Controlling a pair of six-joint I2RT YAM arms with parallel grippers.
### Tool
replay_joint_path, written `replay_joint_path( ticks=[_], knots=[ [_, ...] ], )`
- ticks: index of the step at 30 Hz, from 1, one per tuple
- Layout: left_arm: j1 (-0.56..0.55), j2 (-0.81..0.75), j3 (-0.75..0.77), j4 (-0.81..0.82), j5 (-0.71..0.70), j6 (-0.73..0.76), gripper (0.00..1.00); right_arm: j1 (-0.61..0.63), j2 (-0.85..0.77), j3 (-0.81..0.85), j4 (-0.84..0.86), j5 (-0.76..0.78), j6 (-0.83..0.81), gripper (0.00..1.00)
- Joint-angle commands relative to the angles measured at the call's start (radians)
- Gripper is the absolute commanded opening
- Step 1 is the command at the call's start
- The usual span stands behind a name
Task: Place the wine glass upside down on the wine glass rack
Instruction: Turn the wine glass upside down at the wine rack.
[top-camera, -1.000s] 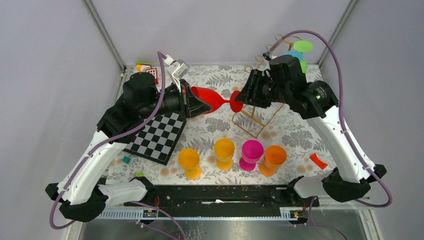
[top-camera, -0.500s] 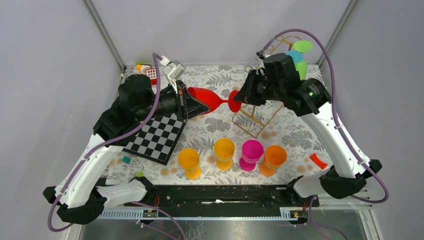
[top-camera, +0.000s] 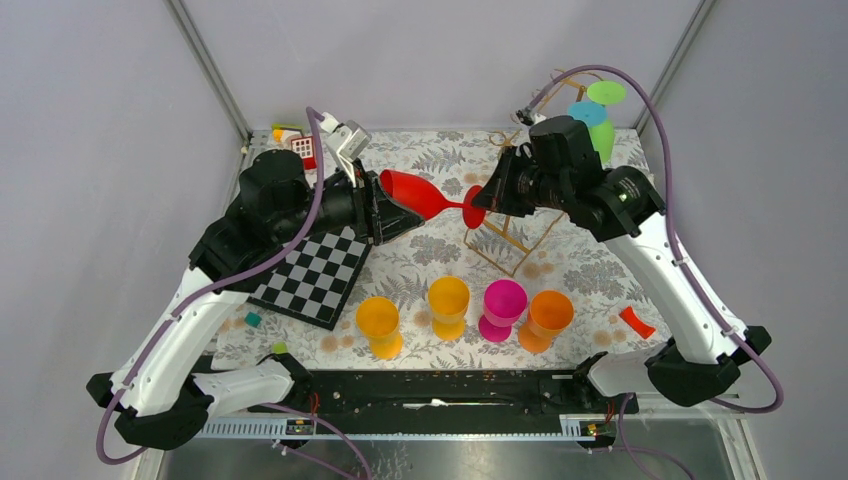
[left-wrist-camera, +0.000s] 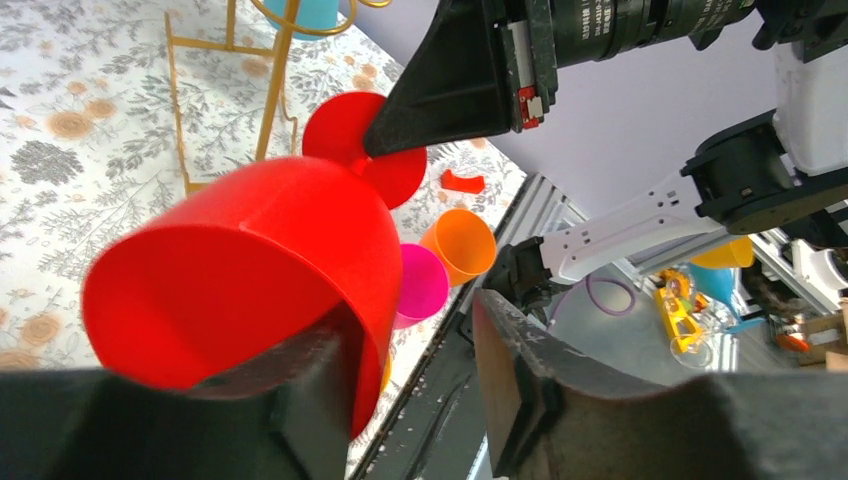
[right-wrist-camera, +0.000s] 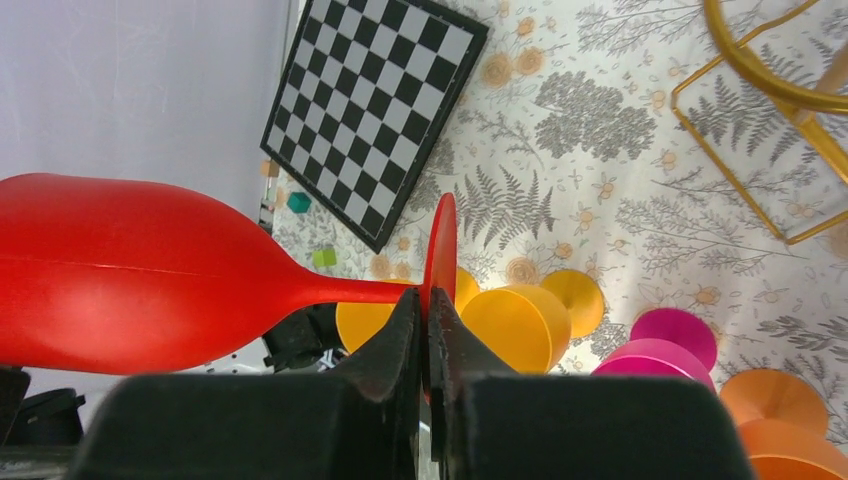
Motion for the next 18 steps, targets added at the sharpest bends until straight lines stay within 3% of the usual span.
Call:
replay_joint_path(
  ticks=[1,5,6,7,8,18],
  knots=[
    [-0.001,-0.02,0.003,0.059,-0.014,-0.002,0.53,0.007,-0.061,-0.008,0.045,0.083,-0.009,0.0],
    [0.0,-0.024,0.003,0.057,-0.025,-0.006,0.74,0.007,-0.081,-0.025,0.045,0.126,-0.015,0.0],
    [-0.001,-0.026,0.005,0.056,-0.033,-0.007,0.81,0.007,-0.086,-0.033,0.046,0.137,-0.015,0.0],
    [-0.001,-0.03,0.008,0.051,-0.043,-0.008,0.95,0.007,-0.093,-0.04,0.048,0.15,-0.015,0.0],
    [-0.001,-0.034,0.018,0.042,-0.059,-0.006,0.98,0.007,-0.098,-0.049,0.05,0.16,-0.013,0.0],
    [0.0,-0.089,0.068,0.003,-0.292,0.042,0.99,0.006,-0.131,-0.085,0.088,0.185,-0.021,0.0]
  ],
)
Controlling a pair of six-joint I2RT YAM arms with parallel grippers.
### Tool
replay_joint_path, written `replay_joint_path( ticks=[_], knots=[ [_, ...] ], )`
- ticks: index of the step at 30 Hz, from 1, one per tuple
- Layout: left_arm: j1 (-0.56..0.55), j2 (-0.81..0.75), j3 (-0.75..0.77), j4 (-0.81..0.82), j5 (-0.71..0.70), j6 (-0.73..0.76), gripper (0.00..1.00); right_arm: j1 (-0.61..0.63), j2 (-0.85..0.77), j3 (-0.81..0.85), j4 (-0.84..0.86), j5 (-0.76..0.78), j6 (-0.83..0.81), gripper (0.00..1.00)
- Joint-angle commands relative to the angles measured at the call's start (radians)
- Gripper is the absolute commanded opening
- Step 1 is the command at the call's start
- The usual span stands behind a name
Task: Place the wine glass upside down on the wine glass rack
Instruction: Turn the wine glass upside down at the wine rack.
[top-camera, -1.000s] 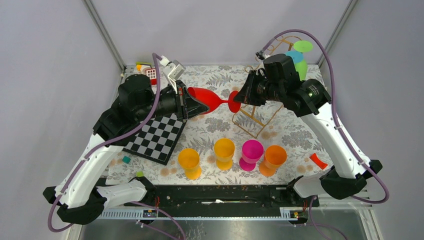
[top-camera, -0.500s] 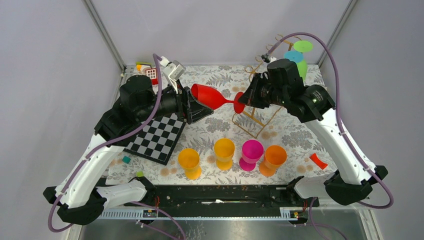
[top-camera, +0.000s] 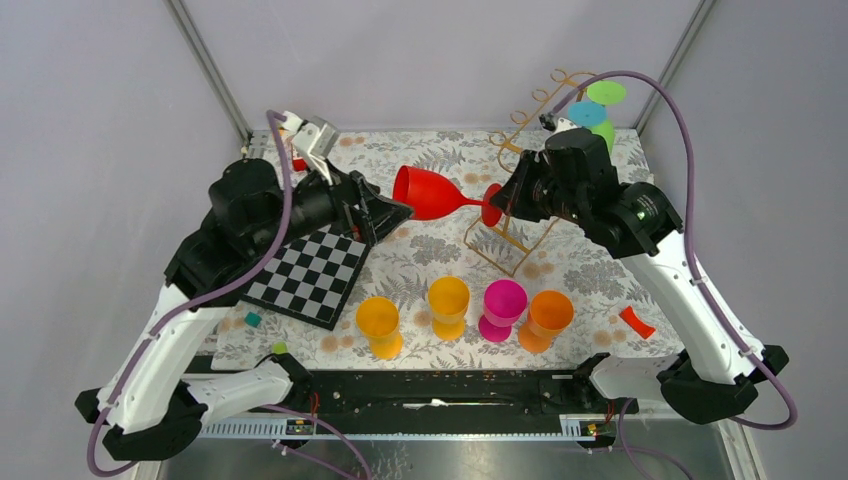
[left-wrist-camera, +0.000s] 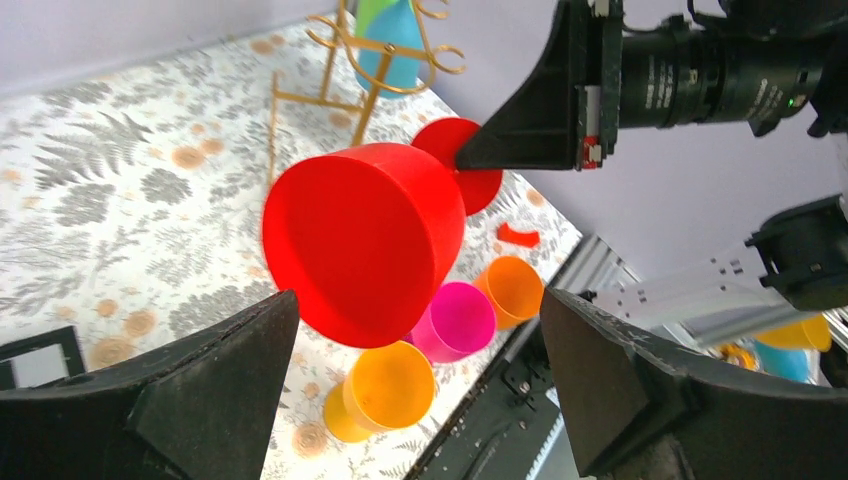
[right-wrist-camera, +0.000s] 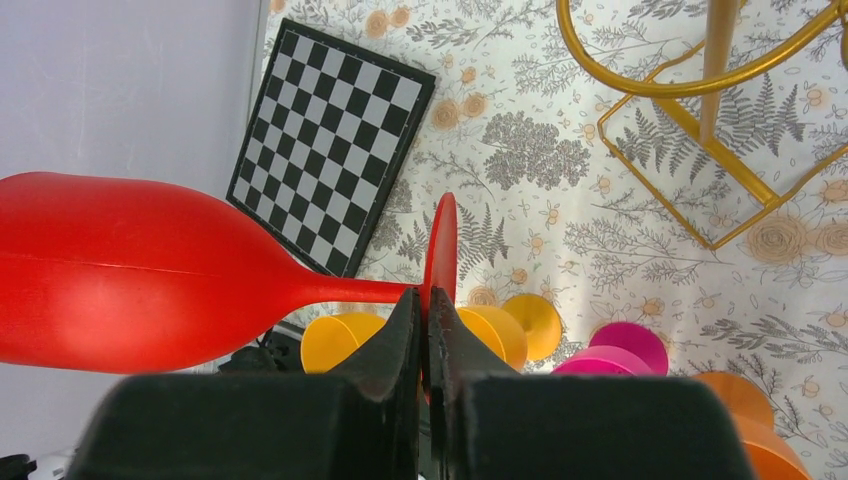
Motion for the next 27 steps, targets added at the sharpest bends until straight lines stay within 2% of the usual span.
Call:
replay_joint_path(
  ticks=[1,12,19,22,27],
  knots=[
    [0.001,-0.036,0.054,0.017,-0.14,0.049,0.99,0.007,-0.03,0.002,0.072,0.035,-0.02,0.0],
    [0.005,-0.006,0.145,-0.181,-0.429,0.13,0.99,0.006,-0.085,-0.019,0.123,0.078,-0.099,0.0],
    [0.018,0.027,0.151,-0.284,-0.469,0.106,0.99,0.007,-0.187,-0.129,0.268,0.103,-0.214,0.0],
    [0.026,0.054,0.168,-0.325,-0.466,0.098,0.99,0.007,-0.24,-0.196,0.355,0.098,-0.312,0.0],
    [0.049,0.103,0.203,-0.385,-0.413,0.096,0.99,0.006,-0.282,-0.224,0.387,0.074,-0.528,0.0]
  ],
)
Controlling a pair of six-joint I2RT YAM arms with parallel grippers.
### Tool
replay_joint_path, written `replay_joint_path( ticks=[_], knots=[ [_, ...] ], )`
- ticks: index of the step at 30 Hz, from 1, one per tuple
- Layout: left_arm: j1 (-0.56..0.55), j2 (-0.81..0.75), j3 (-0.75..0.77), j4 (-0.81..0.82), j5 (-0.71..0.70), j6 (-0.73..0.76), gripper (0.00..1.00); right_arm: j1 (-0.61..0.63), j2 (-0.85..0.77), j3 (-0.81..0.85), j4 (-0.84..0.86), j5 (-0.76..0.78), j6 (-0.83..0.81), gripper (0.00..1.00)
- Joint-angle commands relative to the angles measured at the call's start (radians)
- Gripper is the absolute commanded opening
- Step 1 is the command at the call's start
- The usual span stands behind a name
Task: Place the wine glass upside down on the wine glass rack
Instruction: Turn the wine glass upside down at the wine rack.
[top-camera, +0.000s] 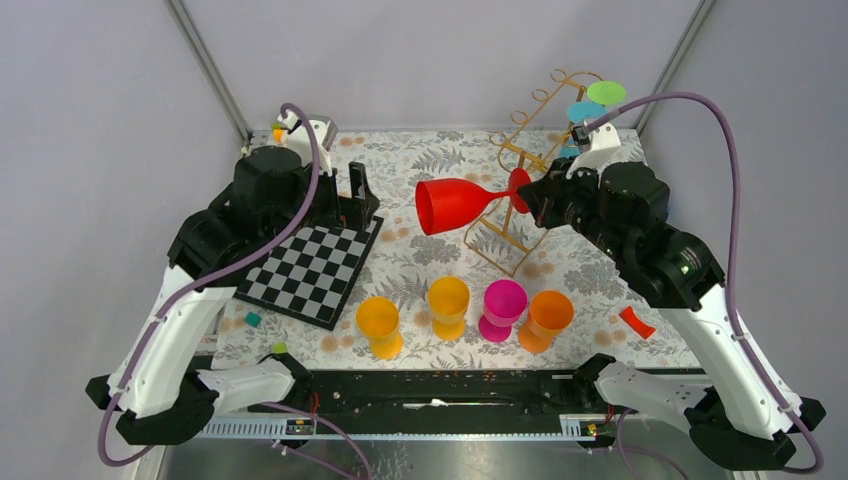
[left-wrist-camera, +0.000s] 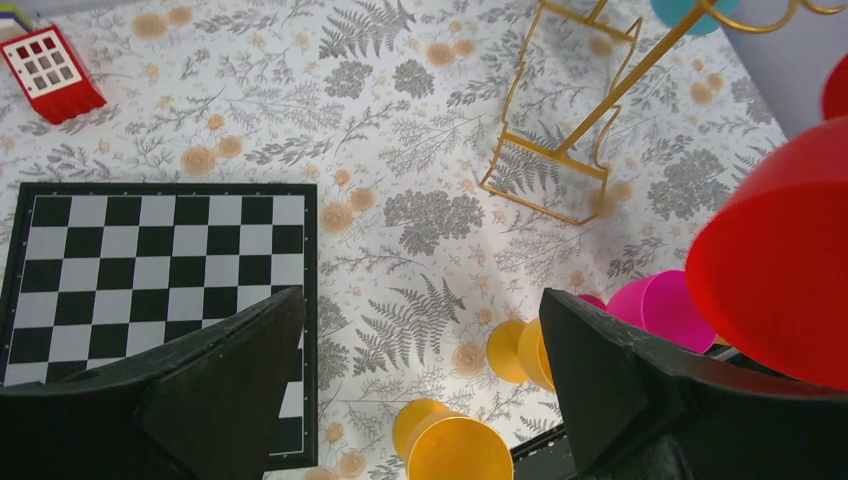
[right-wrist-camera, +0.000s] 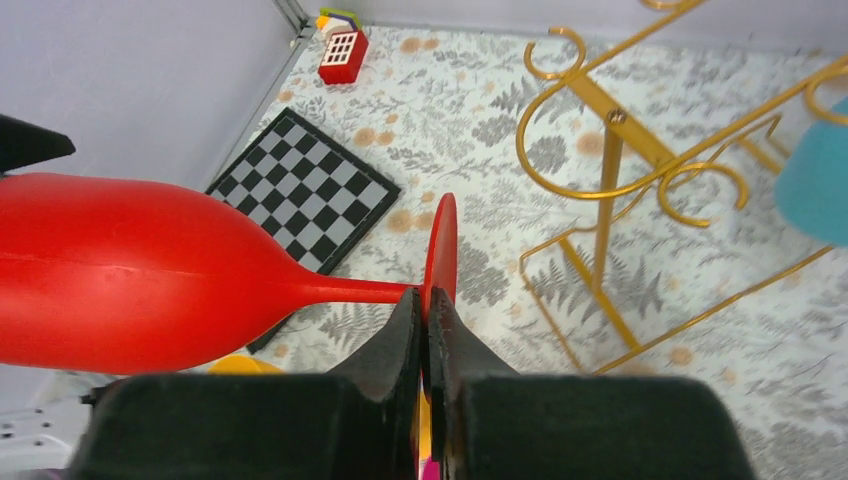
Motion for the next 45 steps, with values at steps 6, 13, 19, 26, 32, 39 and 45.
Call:
replay_joint_path(
  ticks=[6,13,19,26,32,39,45],
  knots=[
    [0.059,0.069,0.081,-0.102,0.054,-0.041,0.99,0.007,-0.056,-0.035,0.136,-0.073,-0.413,0.0],
    [0.151,0.092,0.059,-0.119,0.213,-0.084,0.99,0.006,-0.055,-0.042,0.137,-0.172,-0.596,0.0],
    [0.253,0.098,0.014,-0.092,0.427,-0.156,0.99,0.007,-0.039,-0.019,0.14,-0.204,-0.713,0.0],
    [0.302,0.088,-0.014,-0.044,0.53,-0.215,0.99,0.007,-0.008,0.013,0.148,-0.257,-0.873,0.0],
    [0.316,0.064,-0.068,0.041,0.629,-0.294,0.97,0.009,0.036,0.046,0.153,-0.288,-0.962,0.0],
    [0.319,0.045,-0.181,0.199,0.785,-0.444,0.94,0.095,0.112,0.095,0.14,-0.204,-1.084,0.0],
    [0.319,0.016,-0.234,0.296,0.826,-0.555,0.92,0.211,0.154,0.083,0.168,-0.081,-1.194,0.0]
  ],
)
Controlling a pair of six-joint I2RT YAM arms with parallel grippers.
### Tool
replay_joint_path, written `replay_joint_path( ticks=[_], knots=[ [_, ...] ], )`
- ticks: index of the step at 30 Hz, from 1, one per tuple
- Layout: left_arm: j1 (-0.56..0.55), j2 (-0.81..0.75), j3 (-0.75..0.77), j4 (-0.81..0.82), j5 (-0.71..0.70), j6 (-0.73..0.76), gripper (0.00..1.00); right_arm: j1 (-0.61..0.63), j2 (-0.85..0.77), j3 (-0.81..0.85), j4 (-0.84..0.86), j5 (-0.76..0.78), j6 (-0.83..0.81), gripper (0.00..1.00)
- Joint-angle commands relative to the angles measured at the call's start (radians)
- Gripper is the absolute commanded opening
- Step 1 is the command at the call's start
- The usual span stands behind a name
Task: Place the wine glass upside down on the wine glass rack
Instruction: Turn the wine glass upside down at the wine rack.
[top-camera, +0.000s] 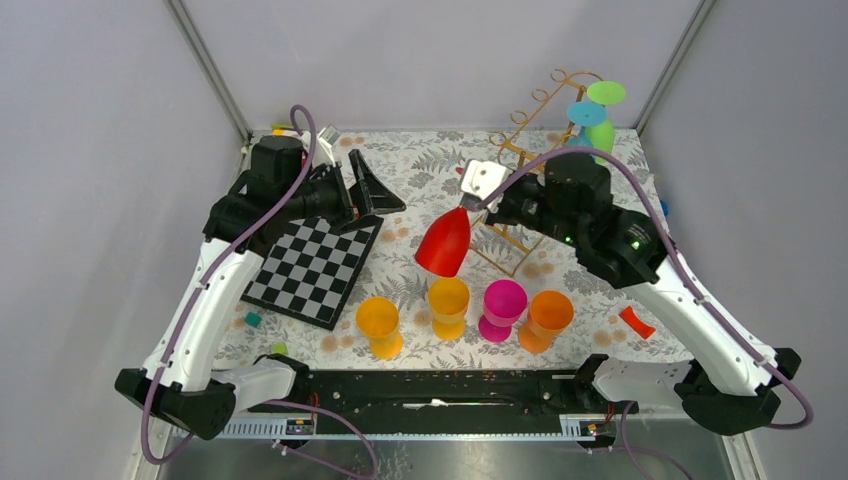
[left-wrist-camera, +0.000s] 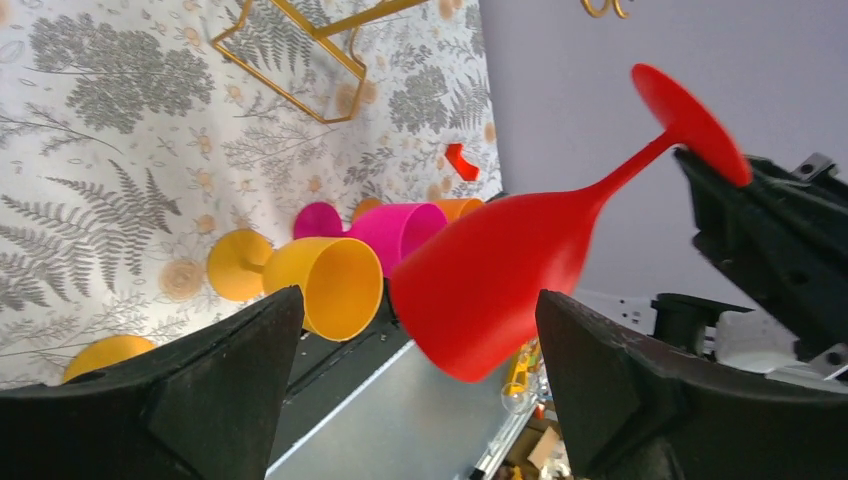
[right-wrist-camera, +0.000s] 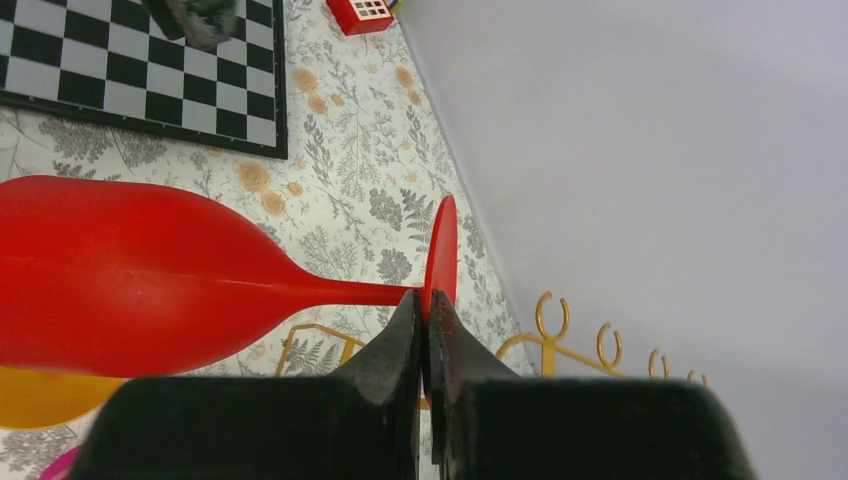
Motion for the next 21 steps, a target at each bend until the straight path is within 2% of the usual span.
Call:
replay_joint_path(
  ticks=[1,14,21],
  knots=[
    [0.007,-0.055,-0.012,0.143,0.068,-0.101,0.91,0.083,0.016,0.016,0.077,0.124,-0.119,0.0],
    [0.02,-0.059,-0.063,0.263,0.148,-0.24,0.82,0.344,0.02,-0.199,0.331,0.448,-0.349,0.0],
    [0.02,-0.056,-0.114,0.29,0.202,-0.277,0.76,0.435,0.038,-0.272,0.473,0.528,-0.399,0.0]
  ],
)
